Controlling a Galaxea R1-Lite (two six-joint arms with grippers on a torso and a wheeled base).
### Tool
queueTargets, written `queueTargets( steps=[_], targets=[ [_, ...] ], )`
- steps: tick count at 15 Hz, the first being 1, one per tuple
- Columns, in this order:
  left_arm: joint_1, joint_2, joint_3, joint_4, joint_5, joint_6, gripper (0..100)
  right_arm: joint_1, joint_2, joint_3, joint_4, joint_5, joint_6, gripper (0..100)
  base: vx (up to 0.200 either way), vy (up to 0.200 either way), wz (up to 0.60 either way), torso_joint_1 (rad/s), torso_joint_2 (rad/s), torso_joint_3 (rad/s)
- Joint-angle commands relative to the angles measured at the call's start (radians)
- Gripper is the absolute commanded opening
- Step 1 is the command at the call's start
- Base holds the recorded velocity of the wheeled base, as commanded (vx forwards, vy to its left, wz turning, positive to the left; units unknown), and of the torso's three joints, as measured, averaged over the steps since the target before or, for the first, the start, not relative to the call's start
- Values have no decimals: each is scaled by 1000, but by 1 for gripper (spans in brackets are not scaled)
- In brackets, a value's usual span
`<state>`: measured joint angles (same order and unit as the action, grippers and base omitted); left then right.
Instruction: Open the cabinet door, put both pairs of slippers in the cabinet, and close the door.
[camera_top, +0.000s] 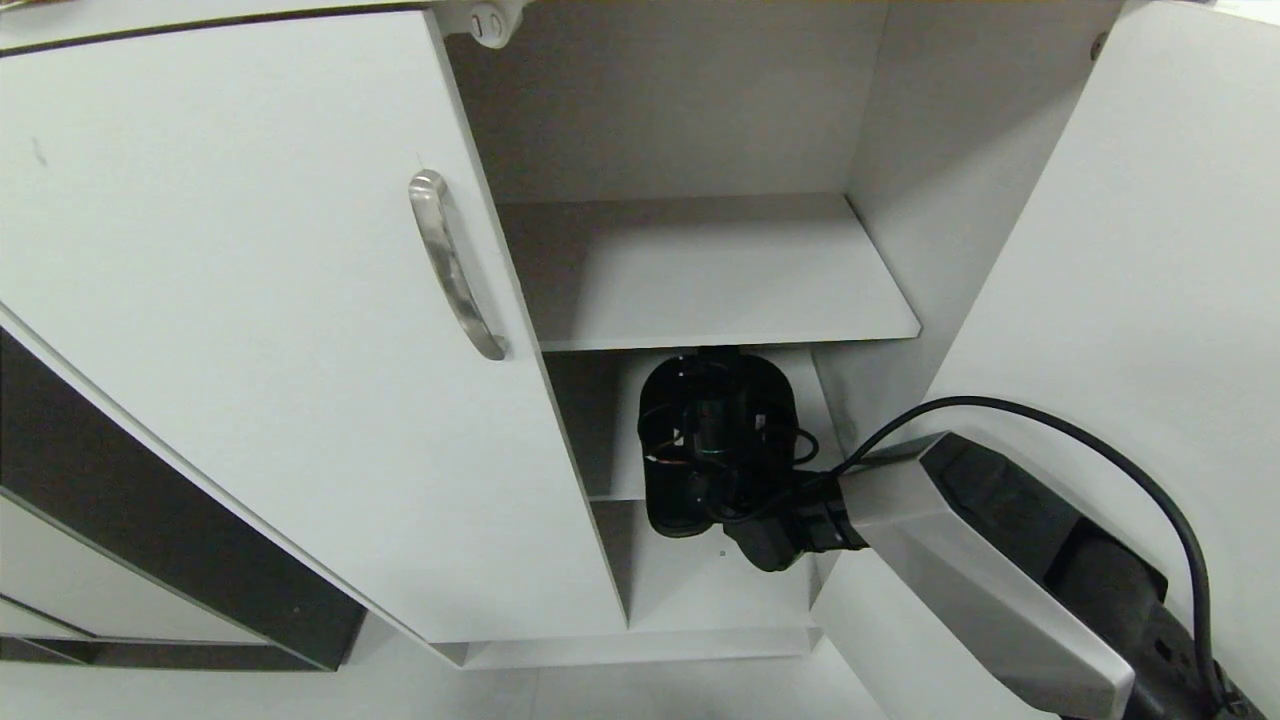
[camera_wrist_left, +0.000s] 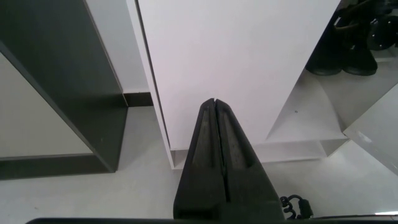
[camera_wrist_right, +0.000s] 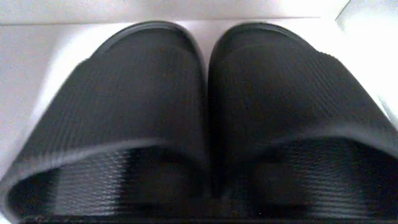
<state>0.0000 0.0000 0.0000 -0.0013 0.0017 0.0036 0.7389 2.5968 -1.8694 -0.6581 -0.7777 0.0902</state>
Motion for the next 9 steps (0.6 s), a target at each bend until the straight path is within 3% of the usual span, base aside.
queueTargets(
  steps=[1,9],
  targets=[
    [0,2,0,0,0,-1,0,-1,0,4,-2,0,0,100,0,0,0,0,0,0],
    [0,2,0,0,0,-1,0,37,-110,180,-29,-12,2,100,0,0,0,0,0,0]
  ],
)
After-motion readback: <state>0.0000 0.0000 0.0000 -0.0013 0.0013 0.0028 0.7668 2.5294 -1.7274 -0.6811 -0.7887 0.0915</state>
